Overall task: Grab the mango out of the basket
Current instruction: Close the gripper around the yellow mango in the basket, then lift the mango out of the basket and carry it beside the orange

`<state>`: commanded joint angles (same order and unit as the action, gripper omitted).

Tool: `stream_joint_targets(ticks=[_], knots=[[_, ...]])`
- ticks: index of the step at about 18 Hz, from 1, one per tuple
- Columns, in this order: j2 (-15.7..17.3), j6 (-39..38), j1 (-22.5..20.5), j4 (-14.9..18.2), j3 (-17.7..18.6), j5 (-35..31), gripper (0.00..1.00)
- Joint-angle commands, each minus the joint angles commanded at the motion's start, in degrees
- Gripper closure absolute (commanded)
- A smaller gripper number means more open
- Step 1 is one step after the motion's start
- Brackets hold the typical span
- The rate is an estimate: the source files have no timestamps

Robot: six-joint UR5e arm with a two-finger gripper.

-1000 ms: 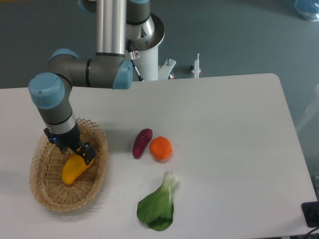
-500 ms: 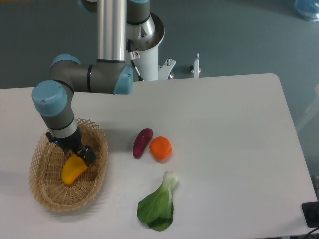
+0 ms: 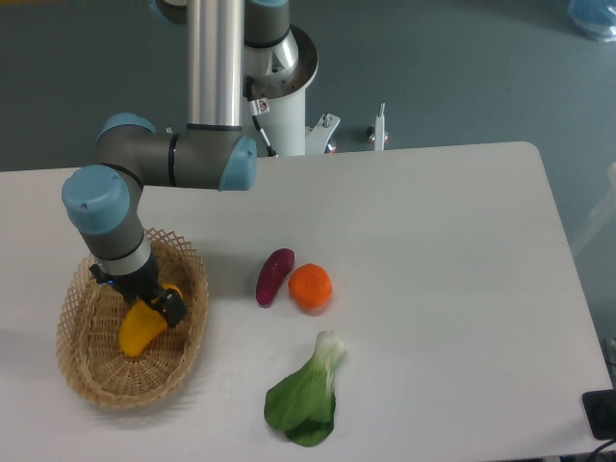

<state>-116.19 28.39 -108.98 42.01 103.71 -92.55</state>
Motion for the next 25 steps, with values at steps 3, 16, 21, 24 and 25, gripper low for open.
stream_joint_targets(ticks=[3, 16, 21, 24, 25], knots=[[0.0, 0.0, 0.0, 0.0, 0.1, 0.0, 0.12], [1.3, 0.4, -0.1, 0.0, -0.3, 0.2, 0.45], [5.8, 0.4, -3.2, 0.7, -3.1, 0.6, 0.45], [8.7, 3.2, -7.9, 1.1, -3.7, 0.6, 0.45], [9.2, 5.8, -10.0, 1.2, -3.7, 0.5, 0.45]])
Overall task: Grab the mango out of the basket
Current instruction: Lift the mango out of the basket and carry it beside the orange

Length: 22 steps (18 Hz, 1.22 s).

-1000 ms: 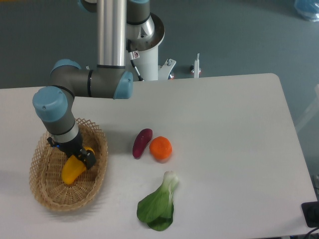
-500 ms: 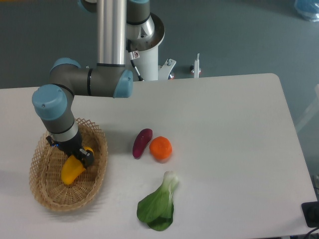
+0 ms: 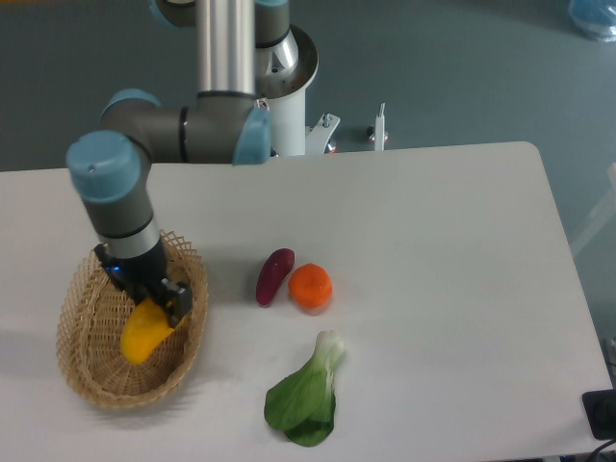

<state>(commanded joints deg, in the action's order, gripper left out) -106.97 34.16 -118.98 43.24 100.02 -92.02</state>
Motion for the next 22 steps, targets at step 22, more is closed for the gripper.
stream_joint_targets(ticks=[22], knots=[[7.9, 36.5, -28.7, 14.5, 0.0, 6.7, 0.45]])
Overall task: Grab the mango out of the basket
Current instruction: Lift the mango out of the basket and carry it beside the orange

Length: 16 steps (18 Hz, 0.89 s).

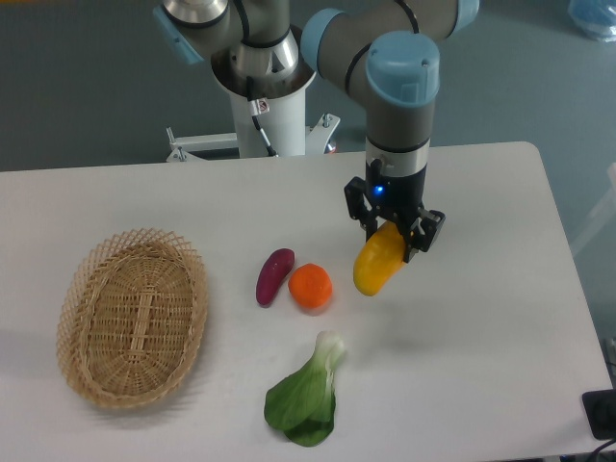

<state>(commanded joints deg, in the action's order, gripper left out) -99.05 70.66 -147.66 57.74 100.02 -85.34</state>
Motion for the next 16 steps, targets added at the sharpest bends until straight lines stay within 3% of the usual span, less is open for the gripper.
stream_joint_targets(ticks=[16], knots=[[0.8, -0.4, 0.0, 0.2, 0.1, 0.1, 0.45]])
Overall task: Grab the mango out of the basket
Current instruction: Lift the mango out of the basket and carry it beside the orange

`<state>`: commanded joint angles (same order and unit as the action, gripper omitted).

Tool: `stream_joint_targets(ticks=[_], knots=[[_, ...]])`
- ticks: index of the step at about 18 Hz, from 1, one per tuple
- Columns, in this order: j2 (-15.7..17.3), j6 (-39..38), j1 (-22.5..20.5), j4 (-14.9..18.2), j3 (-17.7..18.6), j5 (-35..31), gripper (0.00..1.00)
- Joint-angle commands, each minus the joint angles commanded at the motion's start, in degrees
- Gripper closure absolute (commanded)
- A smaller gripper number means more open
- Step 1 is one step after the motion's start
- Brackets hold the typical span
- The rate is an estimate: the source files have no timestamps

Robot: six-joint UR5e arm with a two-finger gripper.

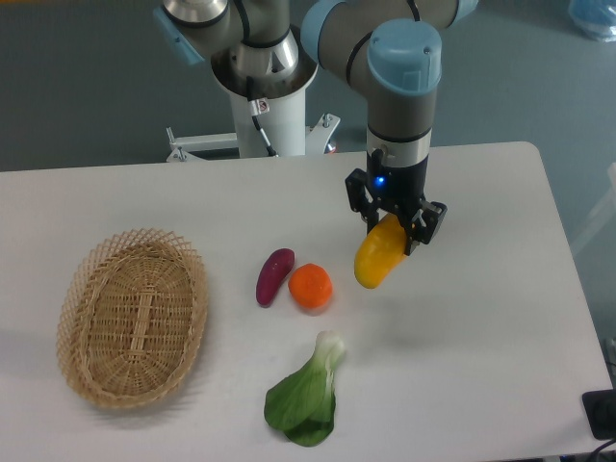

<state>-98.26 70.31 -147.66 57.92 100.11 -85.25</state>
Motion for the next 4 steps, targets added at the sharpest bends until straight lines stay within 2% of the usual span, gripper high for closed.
stream_joint_targets(ticks=[4], knots=[[0.3, 0.0, -0.1, 0.0, 0.0, 0.0, 0.44]])
